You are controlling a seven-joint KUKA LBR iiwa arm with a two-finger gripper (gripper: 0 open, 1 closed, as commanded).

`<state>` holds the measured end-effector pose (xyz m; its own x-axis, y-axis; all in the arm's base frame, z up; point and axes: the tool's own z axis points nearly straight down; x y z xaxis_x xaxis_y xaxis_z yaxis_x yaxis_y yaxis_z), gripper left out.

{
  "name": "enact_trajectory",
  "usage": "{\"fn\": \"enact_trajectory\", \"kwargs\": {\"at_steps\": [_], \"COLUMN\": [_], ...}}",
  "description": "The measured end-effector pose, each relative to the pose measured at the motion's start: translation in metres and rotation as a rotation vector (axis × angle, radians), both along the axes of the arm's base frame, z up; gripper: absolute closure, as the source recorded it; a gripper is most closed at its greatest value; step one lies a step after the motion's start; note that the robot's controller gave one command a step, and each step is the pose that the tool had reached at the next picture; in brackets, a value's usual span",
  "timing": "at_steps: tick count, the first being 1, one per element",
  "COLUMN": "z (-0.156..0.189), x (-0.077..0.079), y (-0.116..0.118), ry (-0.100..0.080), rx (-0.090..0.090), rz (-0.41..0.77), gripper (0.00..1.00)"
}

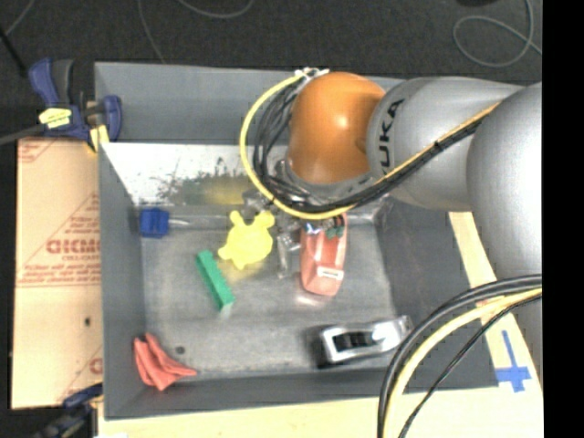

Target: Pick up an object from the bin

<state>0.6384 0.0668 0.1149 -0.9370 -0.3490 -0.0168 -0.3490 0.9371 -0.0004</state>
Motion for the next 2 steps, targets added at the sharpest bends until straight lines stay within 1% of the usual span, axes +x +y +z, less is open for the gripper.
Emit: {"fn": "enact_trajectory", "kwargs": {"at_steps": [1, 2], "z": [-0.0333, -0.0395], "x": [0.0097, 0.0183], "y": [0.0056, 0.0126], "ry": [0.004, -0.009], "rx": [-0.006, 0.003], "rz": [0.269, 0.193], "gripper": [0.00, 1.00]}}
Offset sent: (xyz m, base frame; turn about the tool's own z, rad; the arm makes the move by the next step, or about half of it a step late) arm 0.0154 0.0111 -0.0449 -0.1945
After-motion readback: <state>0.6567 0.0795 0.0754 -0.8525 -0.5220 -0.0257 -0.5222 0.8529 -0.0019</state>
